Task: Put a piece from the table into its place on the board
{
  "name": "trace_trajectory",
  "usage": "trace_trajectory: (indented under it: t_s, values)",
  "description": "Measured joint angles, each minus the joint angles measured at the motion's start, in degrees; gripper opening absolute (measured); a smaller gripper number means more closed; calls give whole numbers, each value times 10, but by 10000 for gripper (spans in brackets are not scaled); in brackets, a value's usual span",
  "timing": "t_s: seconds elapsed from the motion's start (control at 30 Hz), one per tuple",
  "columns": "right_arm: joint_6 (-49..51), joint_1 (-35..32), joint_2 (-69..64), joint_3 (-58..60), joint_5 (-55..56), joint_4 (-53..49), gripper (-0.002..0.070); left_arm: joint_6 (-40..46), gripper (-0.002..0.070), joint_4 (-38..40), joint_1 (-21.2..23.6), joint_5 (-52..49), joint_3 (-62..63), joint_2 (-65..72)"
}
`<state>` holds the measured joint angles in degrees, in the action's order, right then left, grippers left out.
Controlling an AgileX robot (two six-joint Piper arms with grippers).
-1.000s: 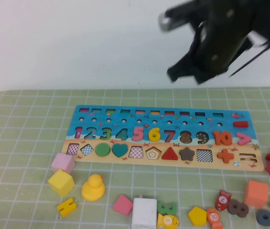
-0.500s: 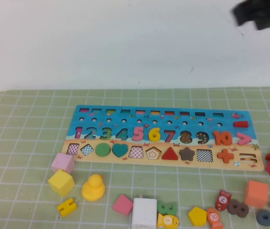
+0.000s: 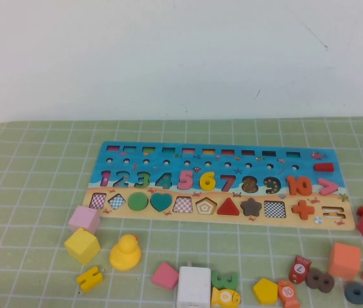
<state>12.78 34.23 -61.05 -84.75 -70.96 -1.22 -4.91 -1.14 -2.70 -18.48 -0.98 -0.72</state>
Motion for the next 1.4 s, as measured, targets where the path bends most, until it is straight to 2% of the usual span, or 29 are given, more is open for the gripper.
trace_trajectory:
  t_s: [0.17,0.33,0.53,0.7,0.8,0.97,1.2,1.4]
  values:
    - [2,0,13,5,0,68,-2,0,-2,0,0,0,0,0]
    - [-15,-4,19,12,0,85,-2,0,-2,0,0,0,0,0]
    - [-193,-74,91,59,33,85,-2,0,-2,0,0,0,0,0]
    - [-276,-154,187,197,196,85,-2,0,-2,0,0,0,0,0]
    - [-289,-202,239,303,295,85,-2,0,-2,0,0,0,0,0]
    - [-312,-294,329,481,398,85,-2,0,-2,0,0,0,0,0]
    - [-320,-390,467,666,444,85,-2,0,-2,0,0,0,0,0]
    - [-320,-419,585,768,447,86,-2,0,-2,0,0,0,0,0]
